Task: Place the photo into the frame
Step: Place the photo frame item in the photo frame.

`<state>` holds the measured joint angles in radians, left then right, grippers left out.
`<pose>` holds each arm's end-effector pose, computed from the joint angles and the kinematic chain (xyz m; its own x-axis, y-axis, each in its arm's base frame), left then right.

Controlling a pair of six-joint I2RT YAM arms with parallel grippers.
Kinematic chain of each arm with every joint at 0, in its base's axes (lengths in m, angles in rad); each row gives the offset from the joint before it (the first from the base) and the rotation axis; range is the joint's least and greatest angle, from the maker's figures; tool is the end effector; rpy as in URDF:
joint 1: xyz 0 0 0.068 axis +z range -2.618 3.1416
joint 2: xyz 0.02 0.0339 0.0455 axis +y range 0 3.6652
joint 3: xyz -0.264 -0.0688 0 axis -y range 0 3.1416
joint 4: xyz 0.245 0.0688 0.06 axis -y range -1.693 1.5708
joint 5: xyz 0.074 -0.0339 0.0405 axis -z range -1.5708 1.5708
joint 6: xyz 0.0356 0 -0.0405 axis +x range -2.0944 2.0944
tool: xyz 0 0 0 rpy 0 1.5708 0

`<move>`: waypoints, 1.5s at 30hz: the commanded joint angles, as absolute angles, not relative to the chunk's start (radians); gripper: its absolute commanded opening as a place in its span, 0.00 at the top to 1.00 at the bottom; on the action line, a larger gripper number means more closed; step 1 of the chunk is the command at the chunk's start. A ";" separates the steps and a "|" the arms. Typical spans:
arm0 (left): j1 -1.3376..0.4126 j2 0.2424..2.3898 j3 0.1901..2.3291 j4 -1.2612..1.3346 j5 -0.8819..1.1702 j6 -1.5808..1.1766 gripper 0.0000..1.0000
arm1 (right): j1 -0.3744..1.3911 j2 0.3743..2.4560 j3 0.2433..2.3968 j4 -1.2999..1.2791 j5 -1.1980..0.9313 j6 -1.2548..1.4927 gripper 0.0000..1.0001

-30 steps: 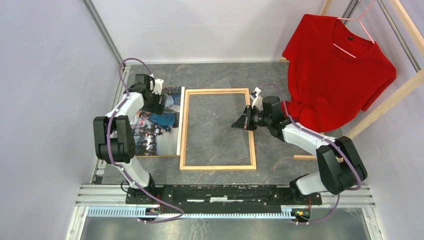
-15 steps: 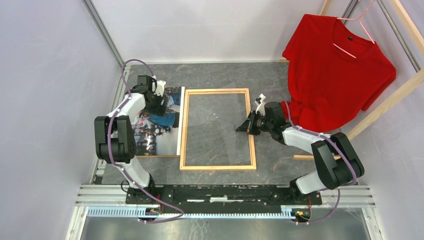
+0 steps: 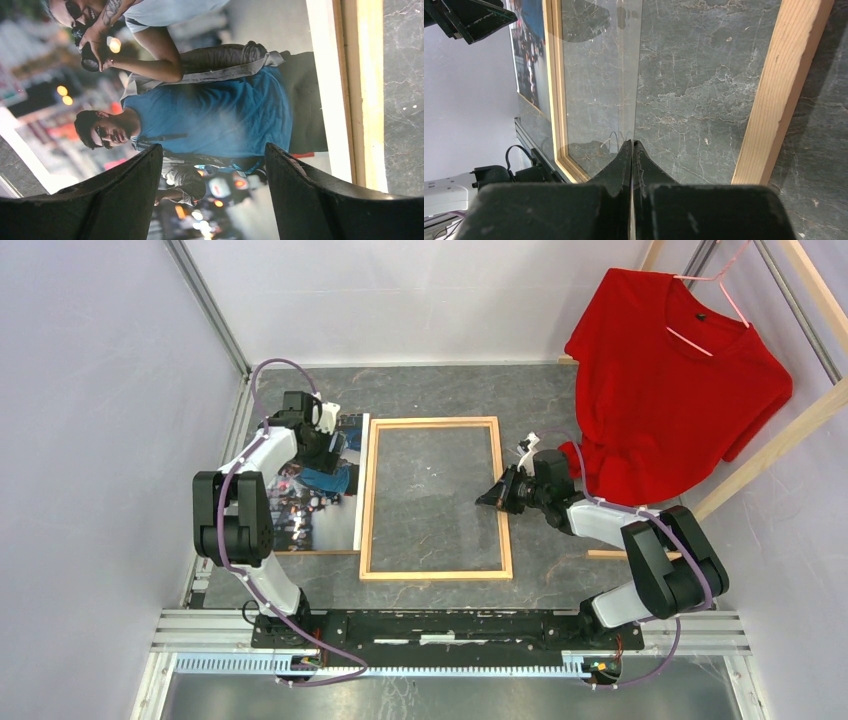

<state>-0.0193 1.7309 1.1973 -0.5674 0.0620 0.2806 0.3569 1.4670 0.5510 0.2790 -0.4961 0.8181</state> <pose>0.3530 -0.0090 0.2035 -0.8435 0.2927 -0.4503 0.2923 0.9536 0.0723 0.2509 0.1116 0.1557 -0.8669 0.3618 -0.3429 -0.0484 0.6236 0.7803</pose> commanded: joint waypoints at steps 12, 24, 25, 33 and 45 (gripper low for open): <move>-0.028 1.740 1.190 -0.542 0.070 0.270 0.20 | 0.346 1.425 0.531 0.339 -0.467 0.835 1.00; -0.029 1.743 1.190 -0.534 0.066 0.271 0.19 | 0.345 1.417 0.513 0.341 -0.469 0.838 1.00; -0.029 1.743 1.189 -0.534 0.064 0.271 0.19 | 0.345 1.417 0.512 0.341 -0.468 0.839 1.00; -0.029 1.744 1.189 -0.534 0.064 0.272 0.20 | 0.345 1.410 0.494 0.362 -0.465 0.849 1.00; -0.088 1.761 1.149 -0.507 0.053 0.267 0.20 | 0.349 1.387 0.491 0.466 -0.492 0.859 1.00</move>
<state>-0.0517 1.7424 1.1675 -0.5495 0.0563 0.2810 0.3485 1.4307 0.4923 0.3447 -0.4747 0.8520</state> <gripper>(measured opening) 0.808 0.007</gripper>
